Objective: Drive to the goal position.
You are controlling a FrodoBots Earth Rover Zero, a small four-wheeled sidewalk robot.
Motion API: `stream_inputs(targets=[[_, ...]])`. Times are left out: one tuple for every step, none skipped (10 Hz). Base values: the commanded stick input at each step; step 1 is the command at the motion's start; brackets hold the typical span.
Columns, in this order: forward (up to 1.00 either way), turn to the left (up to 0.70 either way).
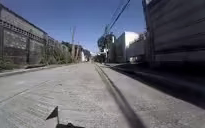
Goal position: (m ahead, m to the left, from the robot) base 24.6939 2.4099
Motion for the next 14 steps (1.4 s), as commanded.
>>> stream_inputs(targets=[[0.0,0.0],[0.0,0.0],[0.0,0.0],[0.0,0.0],[0.09,0.0],[0.57,0.0],[0.69,0.0],[0.7,0.0],[0.7,0.0],[0.7,0.0],[0.7,0.0],[0.7,0.0],[0.7,0.0],[0.7,0.0]])
